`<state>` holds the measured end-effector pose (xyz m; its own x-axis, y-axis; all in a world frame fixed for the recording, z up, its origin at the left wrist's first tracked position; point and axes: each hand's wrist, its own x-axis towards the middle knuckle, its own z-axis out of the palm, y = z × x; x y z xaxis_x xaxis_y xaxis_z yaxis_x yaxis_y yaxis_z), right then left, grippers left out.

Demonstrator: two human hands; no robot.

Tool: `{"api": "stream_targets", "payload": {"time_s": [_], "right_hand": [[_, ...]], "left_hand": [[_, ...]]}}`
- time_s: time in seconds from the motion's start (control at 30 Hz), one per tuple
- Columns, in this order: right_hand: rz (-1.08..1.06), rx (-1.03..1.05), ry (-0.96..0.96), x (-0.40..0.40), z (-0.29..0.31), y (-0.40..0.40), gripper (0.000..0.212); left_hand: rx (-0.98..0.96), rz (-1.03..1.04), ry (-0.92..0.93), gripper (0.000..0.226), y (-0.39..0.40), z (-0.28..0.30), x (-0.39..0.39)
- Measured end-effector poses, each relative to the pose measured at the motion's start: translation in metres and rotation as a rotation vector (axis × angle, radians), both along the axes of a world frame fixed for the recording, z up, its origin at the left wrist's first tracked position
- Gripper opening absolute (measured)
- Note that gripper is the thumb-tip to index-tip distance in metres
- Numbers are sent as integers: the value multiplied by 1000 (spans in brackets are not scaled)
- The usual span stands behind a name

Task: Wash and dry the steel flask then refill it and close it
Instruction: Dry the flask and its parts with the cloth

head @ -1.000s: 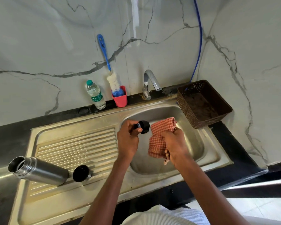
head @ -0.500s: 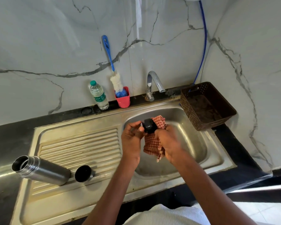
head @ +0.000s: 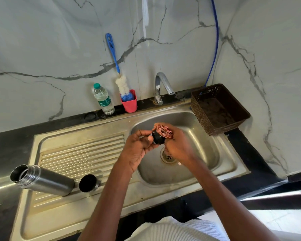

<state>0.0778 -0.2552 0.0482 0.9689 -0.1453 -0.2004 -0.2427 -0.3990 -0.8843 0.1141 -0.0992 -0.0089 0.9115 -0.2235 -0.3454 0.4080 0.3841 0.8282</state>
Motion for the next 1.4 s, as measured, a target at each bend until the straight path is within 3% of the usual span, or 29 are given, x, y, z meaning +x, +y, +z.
{"api": "stream_targets", "payload": {"time_s": [0.1, 0.17, 0.27, 0.37, 0.5, 0.67, 0.77, 0.87, 0.97, 1.03, 1.1, 1.2, 1.4], "right_hand": [[-69, 117, 112, 1, 7, 10, 40], [-256, 370, 292, 4, 3, 16, 20], [-410, 729, 474, 3, -5, 10, 37], [-452, 954, 548, -2, -8, 4, 47], [-506, 952, 578, -3, -7, -4, 51], [-539, 806, 528, -15, 3, -10, 35], [-584, 582, 310, -24, 6, -5, 25], [-466, 168, -4, -26, -3, 3, 31], [-188, -262, -145, -23, -15, 11, 46], [-150, -341, -140, -25, -14, 9, 49], [-224, -131, -37, -26, -4, 3, 34], [-403, 419, 253, -33, 6, -13, 24], [-585, 819, 372, -44, -7, -43, 28]], "left_hand": [[-94, 115, 74, 13, -5, -5, -8], [173, 185, -143, 20, -15, -8, -12], [704, 174, -636, 30, -20, -9, -13], [888, 93, -919, 42, -16, -5, -12], [1075, -49, -1011, 46, -16, -3, -13], [1190, 0, -1029, 37, -17, 1, -9], [1132, -6, -833, 32, -13, -1, -6], [997, -21, -669, 25, -10, -4, -3], [717, -40, -520, 21, -15, -3, -3], [469, -48, -417, 22, -17, -1, -8], [246, -66, -346, 22, -17, 0, -13], [3, -12, -199, 20, -19, -1, -13], [192, 183, -143, 26, -44, -6, 3]]}}
